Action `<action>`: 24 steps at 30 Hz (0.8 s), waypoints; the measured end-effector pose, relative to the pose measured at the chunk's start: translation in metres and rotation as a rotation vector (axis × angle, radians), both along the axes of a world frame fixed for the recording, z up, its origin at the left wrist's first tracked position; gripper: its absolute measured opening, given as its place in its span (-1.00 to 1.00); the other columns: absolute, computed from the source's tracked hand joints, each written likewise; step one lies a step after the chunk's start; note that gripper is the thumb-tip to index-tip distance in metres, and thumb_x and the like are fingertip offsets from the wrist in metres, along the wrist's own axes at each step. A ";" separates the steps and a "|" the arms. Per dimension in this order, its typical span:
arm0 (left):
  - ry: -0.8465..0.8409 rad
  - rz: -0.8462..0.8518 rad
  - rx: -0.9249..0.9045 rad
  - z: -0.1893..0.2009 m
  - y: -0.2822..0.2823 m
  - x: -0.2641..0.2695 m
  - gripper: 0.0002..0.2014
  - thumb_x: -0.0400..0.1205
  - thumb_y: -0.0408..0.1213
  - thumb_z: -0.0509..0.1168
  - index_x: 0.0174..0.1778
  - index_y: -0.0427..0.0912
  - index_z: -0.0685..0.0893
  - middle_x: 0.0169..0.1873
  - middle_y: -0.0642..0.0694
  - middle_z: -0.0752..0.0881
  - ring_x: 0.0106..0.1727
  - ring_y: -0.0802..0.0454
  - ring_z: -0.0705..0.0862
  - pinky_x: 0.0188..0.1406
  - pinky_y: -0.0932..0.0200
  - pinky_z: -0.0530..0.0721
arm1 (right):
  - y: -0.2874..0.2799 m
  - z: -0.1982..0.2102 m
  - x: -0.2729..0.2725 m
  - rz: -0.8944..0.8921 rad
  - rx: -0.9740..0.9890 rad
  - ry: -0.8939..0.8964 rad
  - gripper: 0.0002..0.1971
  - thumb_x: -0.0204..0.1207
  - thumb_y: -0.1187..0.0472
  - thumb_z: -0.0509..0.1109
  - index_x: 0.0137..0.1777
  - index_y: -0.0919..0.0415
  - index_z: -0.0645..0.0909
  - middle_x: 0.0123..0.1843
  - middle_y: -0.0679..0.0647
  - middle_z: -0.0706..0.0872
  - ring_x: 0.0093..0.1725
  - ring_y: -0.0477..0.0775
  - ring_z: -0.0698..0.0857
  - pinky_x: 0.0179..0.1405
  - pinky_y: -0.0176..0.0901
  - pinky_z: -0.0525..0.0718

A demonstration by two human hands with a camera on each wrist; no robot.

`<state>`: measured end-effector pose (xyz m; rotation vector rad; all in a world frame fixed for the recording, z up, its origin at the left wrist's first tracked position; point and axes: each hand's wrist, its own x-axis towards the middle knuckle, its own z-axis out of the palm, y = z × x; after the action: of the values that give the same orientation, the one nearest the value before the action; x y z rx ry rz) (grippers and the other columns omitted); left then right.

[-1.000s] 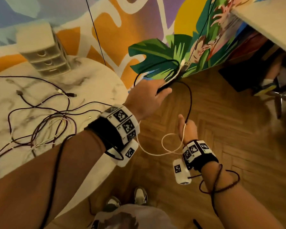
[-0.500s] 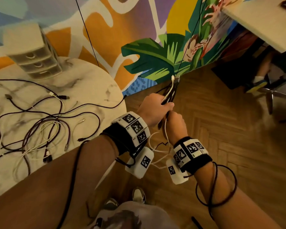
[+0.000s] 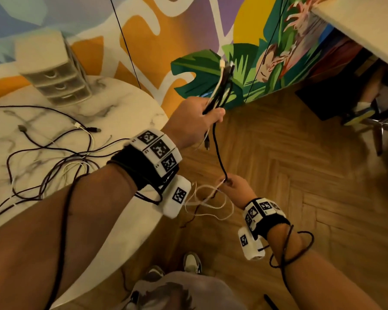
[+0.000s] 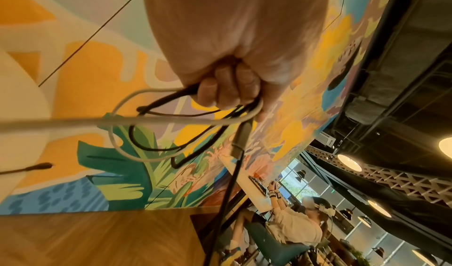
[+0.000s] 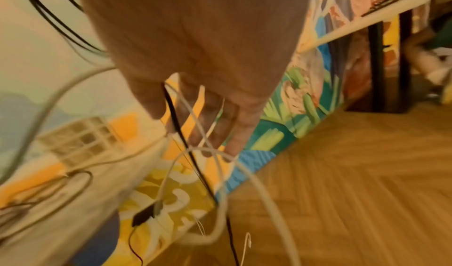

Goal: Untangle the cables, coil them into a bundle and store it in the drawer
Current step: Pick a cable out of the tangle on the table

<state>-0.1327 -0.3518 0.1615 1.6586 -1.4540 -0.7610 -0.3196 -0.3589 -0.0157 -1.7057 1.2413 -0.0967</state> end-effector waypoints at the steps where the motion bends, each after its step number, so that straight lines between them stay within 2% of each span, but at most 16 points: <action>1: -0.004 0.017 -0.016 0.003 -0.001 0.003 -0.76 0.65 -0.21 0.27 -0.30 -0.19 0.70 -0.41 -0.16 0.70 -0.44 0.11 0.60 -0.35 0.19 0.53 | 0.003 -0.011 -0.005 -0.072 0.015 0.015 -0.84 0.58 0.07 0.30 -0.08 0.15 0.62 -0.17 0.08 0.73 -0.23 0.08 0.69 -0.29 -0.01 0.71; 2: -0.006 0.031 -0.030 0.006 -0.001 0.006 -0.76 0.66 -0.22 0.27 -0.29 -0.20 0.70 -0.43 -0.12 0.69 -0.48 0.21 0.58 -0.43 0.30 0.51 | 0.006 -0.020 -0.010 -0.117 0.034 0.037 -0.80 0.61 0.05 0.26 -0.07 0.17 0.59 -0.21 0.07 0.69 -0.31 0.05 0.65 -0.42 -0.11 0.65; 3: -0.011 0.041 -0.042 0.009 -0.002 0.009 -0.77 0.66 -0.23 0.27 -0.28 -0.21 0.70 -0.49 -0.02 0.64 -0.54 0.29 0.54 -0.49 0.41 0.43 | 0.009 -0.030 -0.017 -0.141 0.031 0.051 -0.81 0.62 0.06 0.25 -0.09 0.16 0.57 -0.26 0.01 0.66 -0.35 -0.01 0.60 -0.45 -0.17 0.61; 4: -0.019 0.055 -0.050 0.012 -0.004 0.011 -0.77 0.66 -0.23 0.27 -0.27 -0.22 0.70 -0.53 0.06 0.58 -0.58 0.33 0.51 -0.53 0.49 0.36 | 0.012 -0.036 -0.023 -0.134 0.010 0.080 -0.84 0.62 0.07 0.26 -0.12 0.10 0.57 -0.27 -0.04 0.65 -0.34 -0.04 0.59 -0.37 -0.17 0.61; 6: -0.026 0.083 -0.060 0.016 -0.006 0.015 -0.77 0.66 -0.24 0.27 -0.25 -0.24 0.71 -0.63 0.16 0.48 -0.64 0.33 0.45 -0.57 0.51 0.31 | 0.014 -0.048 -0.033 -0.111 0.011 0.130 -0.81 0.61 0.04 0.29 -0.25 -0.02 0.57 -0.32 -0.07 0.65 -0.32 -0.05 0.60 -0.17 -0.06 0.62; 8: -0.020 0.096 -0.073 0.020 -0.007 0.018 -0.77 0.67 -0.26 0.26 -0.26 -0.24 0.70 -0.73 0.18 0.45 -0.67 0.31 0.42 -0.60 0.50 0.28 | 0.016 -0.055 -0.039 -0.121 0.069 0.186 -0.70 0.60 -0.03 0.30 -0.30 0.09 0.62 -0.39 -0.02 0.63 -0.37 -0.02 0.58 -0.17 -0.01 0.59; 9: -0.021 0.104 -0.083 0.022 -0.008 0.020 -0.77 0.67 -0.25 0.26 -0.27 -0.23 0.69 -0.75 0.18 0.44 -0.67 0.30 0.41 -0.60 0.49 0.27 | 0.018 -0.059 -0.042 -0.125 0.070 0.224 -0.65 0.59 -0.08 0.29 -0.24 0.17 0.65 -0.37 0.02 0.65 -0.33 0.02 0.62 -0.17 -0.02 0.59; 11: -0.033 0.138 -0.106 0.024 -0.011 0.023 -0.76 0.66 -0.22 0.26 -0.29 -0.22 0.68 -0.76 0.15 0.41 -0.68 0.28 0.38 -0.60 0.48 0.26 | 0.021 -0.063 -0.051 -0.123 0.040 0.307 -0.60 0.55 -0.19 0.27 0.00 0.18 0.62 -0.19 0.07 0.73 -0.14 0.10 0.70 -0.12 -0.06 0.63; 13: -0.061 0.175 -0.131 0.028 -0.013 0.027 -0.76 0.67 -0.19 0.25 -0.27 -0.19 0.68 -0.76 0.17 0.42 -0.67 0.29 0.39 -0.59 0.48 0.26 | 0.026 -0.068 -0.063 -0.108 0.061 0.415 -0.46 0.52 -0.29 0.23 0.27 0.13 0.45 0.06 0.12 0.74 0.05 0.18 0.71 -0.02 -0.06 0.63; 15: -0.076 0.207 -0.158 0.031 -0.016 0.030 -0.76 0.67 -0.19 0.24 -0.24 -0.21 0.69 -0.74 0.17 0.43 -0.66 0.31 0.40 -0.59 0.48 0.26 | 0.032 -0.076 -0.076 -0.077 0.126 0.583 -0.24 0.52 -0.36 0.14 0.51 0.21 0.22 0.29 0.22 0.67 0.23 0.26 0.66 0.12 -0.01 0.60; 17: -0.082 0.230 -0.188 0.031 -0.018 0.033 -0.76 0.67 -0.18 0.23 -0.21 -0.23 0.70 -0.65 0.14 0.42 -0.63 0.32 0.42 -0.56 0.49 0.28 | 0.034 -0.084 -0.086 -0.092 0.143 0.707 -0.14 0.52 -0.35 0.12 0.58 0.31 0.09 0.40 0.28 0.59 0.33 0.30 0.60 0.27 0.03 0.57; 18: -0.086 0.237 -0.198 0.030 -0.018 0.034 -0.76 0.67 -0.17 0.23 -0.20 -0.21 0.70 -0.60 0.13 0.44 -0.61 0.33 0.43 -0.53 0.48 0.30 | 0.035 -0.084 -0.089 -0.134 0.153 0.738 -0.13 0.49 -0.35 0.16 0.57 0.32 0.15 0.38 0.29 0.60 0.32 0.30 0.60 0.28 0.05 0.57; 20: -0.101 0.241 -0.205 0.027 -0.019 0.034 -0.77 0.67 -0.16 0.22 -0.21 -0.17 0.69 -0.55 0.15 0.49 -0.57 0.34 0.47 -0.48 0.44 0.34 | 0.031 -0.084 -0.090 -0.202 0.175 0.740 -0.21 0.44 -0.31 0.28 0.44 0.33 0.41 0.28 0.27 0.67 0.23 0.30 0.66 0.18 -0.02 0.61; 21: -0.108 0.242 -0.202 0.025 -0.019 0.034 -0.77 0.67 -0.17 0.22 -0.21 -0.16 0.69 -0.54 0.16 0.50 -0.55 0.36 0.48 -0.47 0.45 0.35 | 0.026 -0.084 -0.088 -0.234 0.206 0.687 -0.30 0.47 -0.25 0.30 0.38 0.32 0.49 0.26 0.27 0.68 0.21 0.30 0.66 0.13 -0.07 0.60; 23: -0.115 0.242 -0.193 0.021 -0.020 0.034 -0.79 0.67 -0.19 0.22 -0.20 -0.17 0.68 -0.53 0.19 0.51 -0.53 0.40 0.51 -0.47 0.50 0.35 | 0.018 -0.082 -0.083 -0.342 0.282 0.467 -0.47 0.51 -0.16 0.28 0.30 0.24 0.52 0.25 0.28 0.66 0.11 0.26 0.65 0.12 -0.01 0.56; 24: -0.121 0.245 -0.190 0.018 -0.021 0.034 -0.79 0.67 -0.19 0.22 -0.20 -0.17 0.68 -0.53 0.19 0.51 -0.52 0.38 0.51 -0.48 0.50 0.36 | 0.014 -0.079 -0.079 -0.405 0.292 0.349 -0.56 0.49 -0.12 0.25 0.20 0.20 0.53 0.22 0.30 0.65 0.01 0.22 0.62 0.10 0.00 0.56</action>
<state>-0.0985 -0.3723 0.1796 1.7182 -1.3274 -0.3814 -0.3985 -0.3445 -0.0943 -1.2339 1.7572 0.1417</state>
